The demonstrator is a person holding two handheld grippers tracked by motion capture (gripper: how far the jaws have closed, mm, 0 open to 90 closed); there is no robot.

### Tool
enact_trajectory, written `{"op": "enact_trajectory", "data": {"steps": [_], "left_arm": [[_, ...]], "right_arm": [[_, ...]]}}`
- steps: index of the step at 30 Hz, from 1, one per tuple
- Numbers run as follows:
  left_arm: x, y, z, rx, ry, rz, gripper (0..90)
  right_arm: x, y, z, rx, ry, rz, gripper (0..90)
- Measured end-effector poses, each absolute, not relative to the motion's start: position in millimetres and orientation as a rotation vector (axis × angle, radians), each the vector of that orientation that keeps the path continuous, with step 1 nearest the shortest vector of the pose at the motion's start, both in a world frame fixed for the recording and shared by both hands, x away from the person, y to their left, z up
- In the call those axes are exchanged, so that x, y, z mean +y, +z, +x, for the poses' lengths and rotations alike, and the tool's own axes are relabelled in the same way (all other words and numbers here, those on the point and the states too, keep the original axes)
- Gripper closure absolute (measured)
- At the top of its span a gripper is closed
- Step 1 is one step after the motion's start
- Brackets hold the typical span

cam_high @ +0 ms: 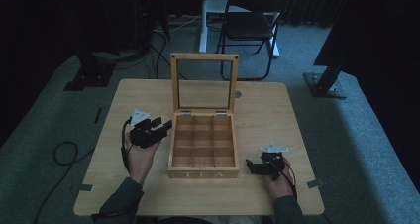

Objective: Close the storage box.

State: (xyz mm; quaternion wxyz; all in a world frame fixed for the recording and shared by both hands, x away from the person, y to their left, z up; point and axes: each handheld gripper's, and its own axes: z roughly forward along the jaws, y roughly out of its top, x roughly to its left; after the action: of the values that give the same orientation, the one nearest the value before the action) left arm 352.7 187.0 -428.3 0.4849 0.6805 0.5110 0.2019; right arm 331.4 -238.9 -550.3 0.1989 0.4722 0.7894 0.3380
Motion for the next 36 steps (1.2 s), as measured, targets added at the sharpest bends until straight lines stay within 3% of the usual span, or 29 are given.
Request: {"op": "enact_trajectory", "data": {"steps": [15, 36], "left_arm": [[191, -413, 374, 1.248, 0.521, 1.654, 49.6], [201, -404, 404, 1.270, 0.545, 1.650, 36.8]], "right_arm": [[-239, -550, 331, 2.209, 0.945, 1.320, 11.5], [-239, -550, 331, 2.209, 0.945, 1.321, 11.5]]}}
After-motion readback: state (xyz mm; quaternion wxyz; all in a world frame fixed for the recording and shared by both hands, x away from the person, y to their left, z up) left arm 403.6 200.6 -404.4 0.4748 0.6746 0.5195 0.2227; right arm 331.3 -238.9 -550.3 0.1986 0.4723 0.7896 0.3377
